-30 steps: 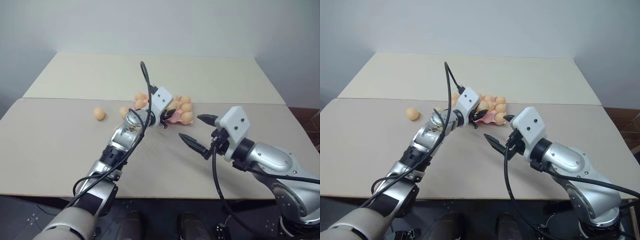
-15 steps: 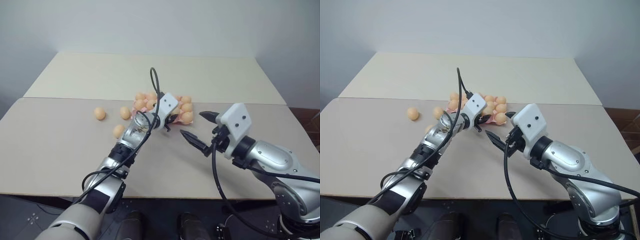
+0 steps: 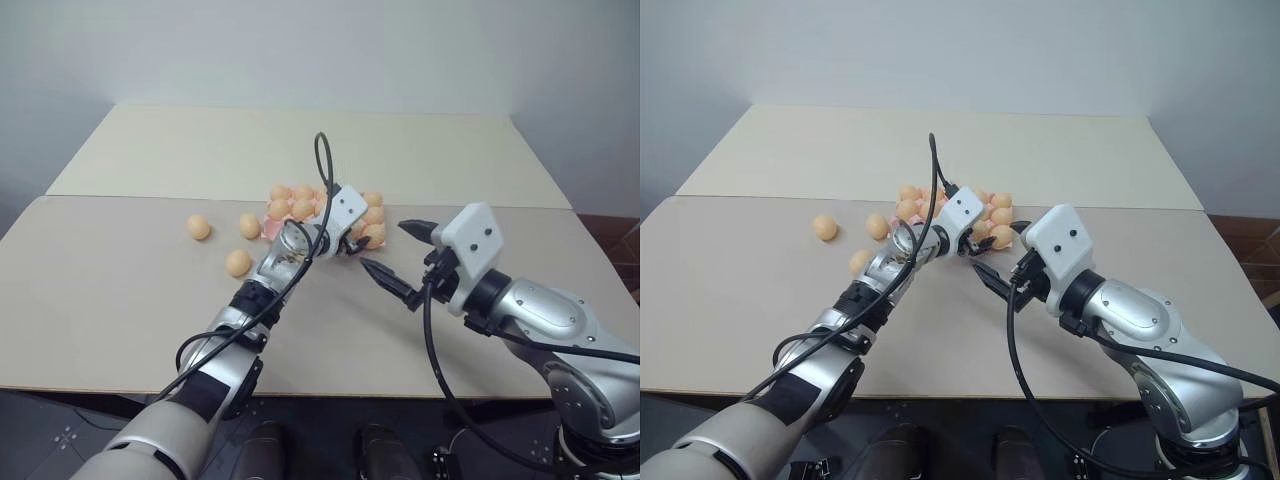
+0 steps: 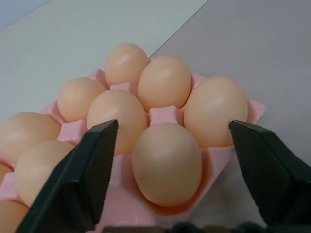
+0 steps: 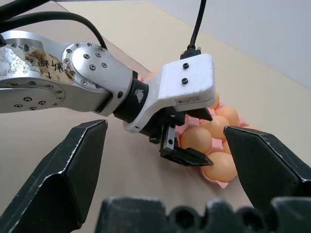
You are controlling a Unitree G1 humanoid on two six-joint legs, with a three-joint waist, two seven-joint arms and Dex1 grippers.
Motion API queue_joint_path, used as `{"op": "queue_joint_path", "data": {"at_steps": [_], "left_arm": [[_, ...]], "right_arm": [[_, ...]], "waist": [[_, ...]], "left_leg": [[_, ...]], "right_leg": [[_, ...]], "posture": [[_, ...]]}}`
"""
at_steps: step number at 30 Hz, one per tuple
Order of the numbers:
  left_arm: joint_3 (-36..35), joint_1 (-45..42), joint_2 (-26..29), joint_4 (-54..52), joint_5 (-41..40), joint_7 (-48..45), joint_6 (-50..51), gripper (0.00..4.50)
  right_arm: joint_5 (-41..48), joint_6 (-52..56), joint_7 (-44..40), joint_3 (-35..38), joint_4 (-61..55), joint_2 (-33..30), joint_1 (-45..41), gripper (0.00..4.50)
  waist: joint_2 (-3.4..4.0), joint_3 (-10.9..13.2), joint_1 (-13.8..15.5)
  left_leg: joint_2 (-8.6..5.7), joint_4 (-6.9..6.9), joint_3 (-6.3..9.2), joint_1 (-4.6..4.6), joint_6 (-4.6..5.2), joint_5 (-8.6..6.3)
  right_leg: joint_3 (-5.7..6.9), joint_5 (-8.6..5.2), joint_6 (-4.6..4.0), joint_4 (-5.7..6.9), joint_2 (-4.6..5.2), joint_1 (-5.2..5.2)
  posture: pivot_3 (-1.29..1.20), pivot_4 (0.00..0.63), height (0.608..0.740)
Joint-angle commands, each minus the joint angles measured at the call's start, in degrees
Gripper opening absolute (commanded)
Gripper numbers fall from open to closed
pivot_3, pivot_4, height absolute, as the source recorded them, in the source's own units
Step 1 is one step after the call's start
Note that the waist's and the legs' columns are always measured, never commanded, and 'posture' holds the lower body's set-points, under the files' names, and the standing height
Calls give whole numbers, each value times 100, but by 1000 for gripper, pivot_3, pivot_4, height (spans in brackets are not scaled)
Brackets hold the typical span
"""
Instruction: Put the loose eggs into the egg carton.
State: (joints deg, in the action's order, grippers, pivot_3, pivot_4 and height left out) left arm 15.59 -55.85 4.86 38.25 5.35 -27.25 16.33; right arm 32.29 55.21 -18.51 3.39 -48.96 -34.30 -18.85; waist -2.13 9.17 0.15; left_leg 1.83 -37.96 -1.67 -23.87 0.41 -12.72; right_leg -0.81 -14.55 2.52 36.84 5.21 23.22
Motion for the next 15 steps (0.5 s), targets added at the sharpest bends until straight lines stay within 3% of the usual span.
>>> {"op": "queue_joint_path", "data": {"at_steps": [1, 7, 9, 15], "left_arm": [[-205, 5, 53, -749, -20, 133, 183, 4362], [-757, 655, 283, -3141, -312, 305, 1101, 4362], [-1031, 1298, 490, -4476, -493, 275, 1917, 4362], [-1390, 3061, 836, -7087, -615, 571, 3690, 4362]], "right_arm": [[21, -35, 12, 167, -150, -62, -35, 4500], [-36, -151, 24, 159, -180, -43, 18, 4500], [-169, -406, -50, 133, -233, -79, 166, 4500], [-424, -1512, -780, 101, -255, -321, 804, 4500]], "waist": [[0, 0, -3], [0, 0, -30], [1, 0, -73], [2, 0, -92]], "left_leg": [[0, 0, 0, 0, 0, 0], [2, 0, 4, 0, 0, 0], [4, 0, 6, 1, 0, 0], [4, 0, 18, 17, 0, 0]], "right_leg": [[0, 0, 0, 0, 0, 0], [-2, 0, 0, 3, 0, 1], [-4, 0, 0, 5, 0, 1], [-10, 0, 1, 18, 1, -7]], "posture": [[0, 150, 740], [0, 150, 740], [0, 150, 740], [0, 150, 740]]}}
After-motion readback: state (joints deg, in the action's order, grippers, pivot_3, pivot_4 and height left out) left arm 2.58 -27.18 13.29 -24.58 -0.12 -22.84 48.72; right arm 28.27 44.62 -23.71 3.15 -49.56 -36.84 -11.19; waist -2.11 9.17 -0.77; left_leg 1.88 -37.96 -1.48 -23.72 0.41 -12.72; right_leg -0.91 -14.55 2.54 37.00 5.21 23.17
